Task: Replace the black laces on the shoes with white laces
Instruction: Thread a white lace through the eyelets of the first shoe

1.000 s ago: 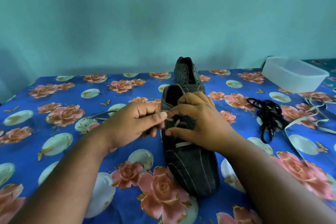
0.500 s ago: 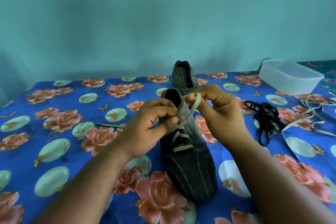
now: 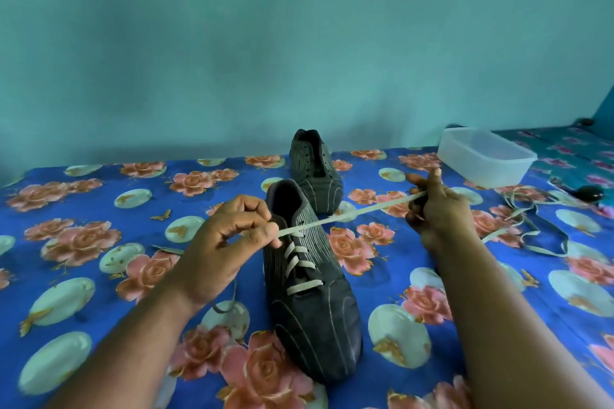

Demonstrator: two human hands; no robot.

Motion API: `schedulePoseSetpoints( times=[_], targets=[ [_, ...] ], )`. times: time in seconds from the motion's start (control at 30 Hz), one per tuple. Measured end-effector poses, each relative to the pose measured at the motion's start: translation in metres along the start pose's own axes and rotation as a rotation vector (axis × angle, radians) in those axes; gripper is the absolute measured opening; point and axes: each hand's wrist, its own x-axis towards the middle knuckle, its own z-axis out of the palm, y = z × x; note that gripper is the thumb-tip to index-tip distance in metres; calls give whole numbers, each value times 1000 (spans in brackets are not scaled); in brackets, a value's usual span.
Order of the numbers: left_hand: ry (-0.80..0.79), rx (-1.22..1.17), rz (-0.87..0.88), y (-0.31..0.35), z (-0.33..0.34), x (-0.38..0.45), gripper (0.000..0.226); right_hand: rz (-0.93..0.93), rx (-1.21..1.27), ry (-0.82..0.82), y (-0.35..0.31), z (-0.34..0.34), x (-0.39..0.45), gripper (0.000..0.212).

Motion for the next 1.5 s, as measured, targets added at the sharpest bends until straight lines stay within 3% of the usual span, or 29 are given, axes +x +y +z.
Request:
schedulePoseSetpoints(
  times=[0.13,0.23,0.4,0.53,0.63,0.83,0.97,1.2,1.4,1.5],
  targets=[
    [8,-25,15,-2,0,-1,45,71,18,102,0,-3,7,43],
    [23,-3,18,-3,1,1,48,27,32,59,-5,5,-5,33],
    [208,92,135,18,17,7,19,-104,47,-520,-1,47,-70,32],
    [160,47,109,32,35,5,39,-179,-17,-806,5,66,-104,19],
    [165,17,13,30,34,6,54,-196,28,-804,1,65,-106,23],
    [151,-20,7,23,31,9,17,-244,-81,-725,2,57,-91,26],
    [137,-129,-65,21,22,7,16,-225,-100,-679,-2,52,-79,21],
    [3,-77,-119,19,3,6,18,-218,-182,-680,0,48,-79,13],
    [91,199,97,16,25,8,24,-205,-264,-792,9,55,-87,23],
    [169,185,73,12,22,10,16,-214,-274,-795,7,52,-85,21]
  ],
)
